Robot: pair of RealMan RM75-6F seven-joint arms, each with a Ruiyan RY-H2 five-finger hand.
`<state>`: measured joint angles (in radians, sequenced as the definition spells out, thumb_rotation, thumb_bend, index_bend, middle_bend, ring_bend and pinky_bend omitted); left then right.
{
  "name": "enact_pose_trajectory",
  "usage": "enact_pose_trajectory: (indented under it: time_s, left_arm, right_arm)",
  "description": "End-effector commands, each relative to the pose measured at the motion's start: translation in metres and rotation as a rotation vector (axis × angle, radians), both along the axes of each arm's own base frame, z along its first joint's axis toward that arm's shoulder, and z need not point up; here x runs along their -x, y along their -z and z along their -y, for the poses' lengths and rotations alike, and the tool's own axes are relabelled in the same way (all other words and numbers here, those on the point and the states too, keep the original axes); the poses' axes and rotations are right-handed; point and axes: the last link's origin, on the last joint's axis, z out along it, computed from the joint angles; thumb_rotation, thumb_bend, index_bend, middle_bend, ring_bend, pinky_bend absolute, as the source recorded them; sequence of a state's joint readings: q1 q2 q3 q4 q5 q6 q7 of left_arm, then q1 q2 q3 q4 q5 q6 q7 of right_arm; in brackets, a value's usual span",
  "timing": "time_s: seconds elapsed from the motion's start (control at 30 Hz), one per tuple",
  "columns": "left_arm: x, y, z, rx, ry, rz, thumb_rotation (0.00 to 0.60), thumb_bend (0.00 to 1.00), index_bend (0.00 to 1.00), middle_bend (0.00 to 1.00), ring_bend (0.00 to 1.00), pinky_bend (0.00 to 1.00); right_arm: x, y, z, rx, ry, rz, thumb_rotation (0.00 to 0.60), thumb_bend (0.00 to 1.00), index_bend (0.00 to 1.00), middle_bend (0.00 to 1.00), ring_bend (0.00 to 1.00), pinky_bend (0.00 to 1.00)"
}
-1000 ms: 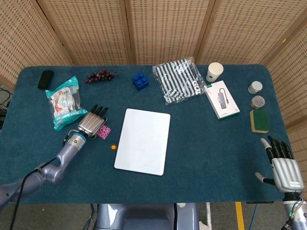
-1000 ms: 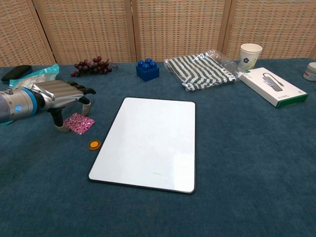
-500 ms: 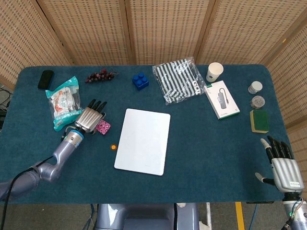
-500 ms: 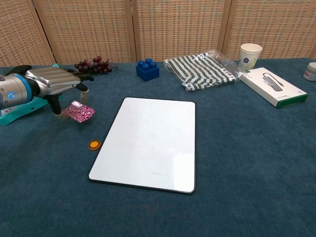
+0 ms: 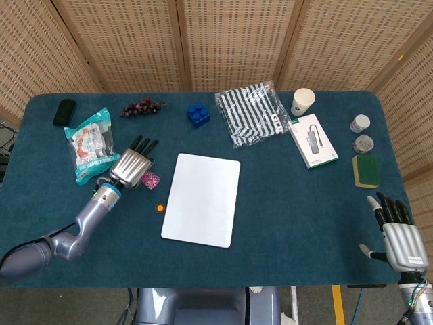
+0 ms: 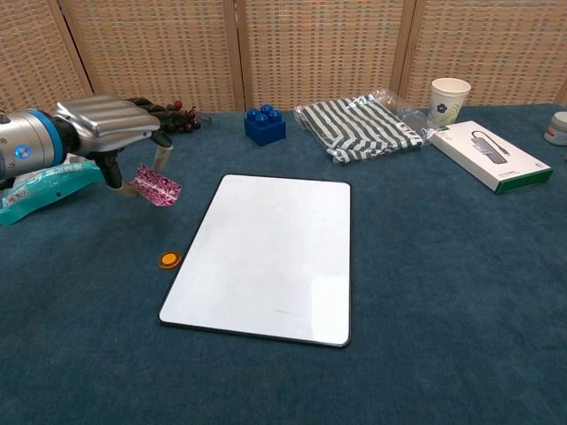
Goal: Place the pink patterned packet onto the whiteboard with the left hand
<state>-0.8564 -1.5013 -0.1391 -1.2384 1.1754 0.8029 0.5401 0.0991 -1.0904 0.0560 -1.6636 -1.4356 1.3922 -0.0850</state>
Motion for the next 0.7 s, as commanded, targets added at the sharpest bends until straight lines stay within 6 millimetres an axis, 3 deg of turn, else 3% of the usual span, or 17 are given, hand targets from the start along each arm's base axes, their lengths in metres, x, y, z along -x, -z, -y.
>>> enact_pose_trajectory:
  time_s: [0.03,0.4,0.43,0.57,0.7]
  left_arm:
    - [-0.029,0.009,0.007,0.025,0.044,0.023,0.6,0.22,0.49,0.0,0.0,0.0]
    - [-0.079,0.05,0.026,0.1,0.092,0.039,0.6,0.2,0.46,0.0,0.0,0.0]
    - [-0.081,0.053,0.027,0.104,0.093,0.037,0.6,0.2,0.43,0.0,0.0,0.0]
    - [-0.088,0.066,0.031,0.121,0.083,0.036,0.6,0.11,0.05,0.0,0.0,0.0]
    - [-0.09,0.073,0.034,0.135,0.067,0.043,0.6,0.08,0.0,0.0,0.0,0.0]
  right_arm:
    - [0.0,0.0,0.0,0.0,0.001,0.003,0.6,0.0,0.0,0.0,0.0,0.0]
    - [0.001,-0.001,0.0,-0.004,0.008,0.015,0.6,0.0,0.0,0.0,0.0,0.0]
    - [0.002,-0.001,0.0,-0.004,0.008,0.015,0.6,0.0,0.0,0.0,0.0,0.0]
    - [0.002,-0.001,0.0,-0.006,0.012,0.019,0.6,0.0,0.0,0.0,0.0,0.0]
    - [0.003,-0.002,0.0,-0.007,0.015,0.022,0.6,0.0,0.0,0.0,0.0,0.0]
